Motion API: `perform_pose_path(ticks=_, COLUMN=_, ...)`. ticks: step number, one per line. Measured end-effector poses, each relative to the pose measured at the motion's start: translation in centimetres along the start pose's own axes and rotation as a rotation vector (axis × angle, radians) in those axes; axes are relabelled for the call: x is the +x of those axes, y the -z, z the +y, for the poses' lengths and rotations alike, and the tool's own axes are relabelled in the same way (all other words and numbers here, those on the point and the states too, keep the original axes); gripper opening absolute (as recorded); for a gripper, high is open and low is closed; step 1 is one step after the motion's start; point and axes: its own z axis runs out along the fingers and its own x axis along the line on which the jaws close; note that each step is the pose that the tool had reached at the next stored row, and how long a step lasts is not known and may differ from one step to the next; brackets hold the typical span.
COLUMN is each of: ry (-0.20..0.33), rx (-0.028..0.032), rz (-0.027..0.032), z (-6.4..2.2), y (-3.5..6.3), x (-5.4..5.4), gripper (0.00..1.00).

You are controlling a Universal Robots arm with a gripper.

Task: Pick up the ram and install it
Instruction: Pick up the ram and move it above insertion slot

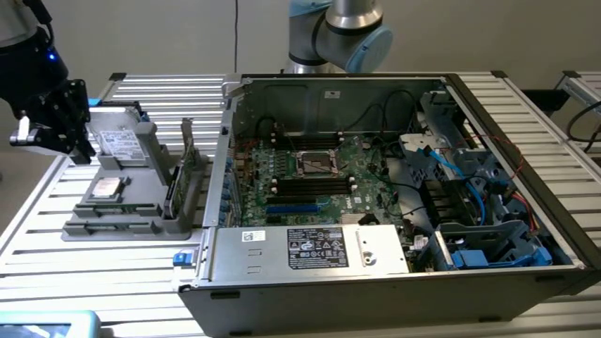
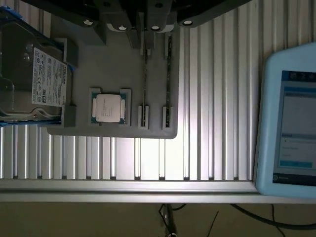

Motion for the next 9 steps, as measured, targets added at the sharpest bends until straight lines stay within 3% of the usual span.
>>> perform_pose_path(ticks=2, ry=0.0, rx=0.0, rz=0.0, z=0.0, y=0.0, x=0.0, gripper=0.3)
perform_pose_path(ticks=5, ry=0.0, rx=0.0001, rz=0.0, z=0.04, y=-0.05, x=0.01, gripper=0.36)
perform_pose_path(ticks=6, ry=0.0, rx=0.0003, rz=-0.0001, z=0.06, y=-0.18, x=0.02, gripper=0.42)
perform_pose_path(ticks=9, ry=0.0, rx=0.0011, rz=-0.0001, z=0.2, y=-0.7, x=0.02, gripper=0.42)
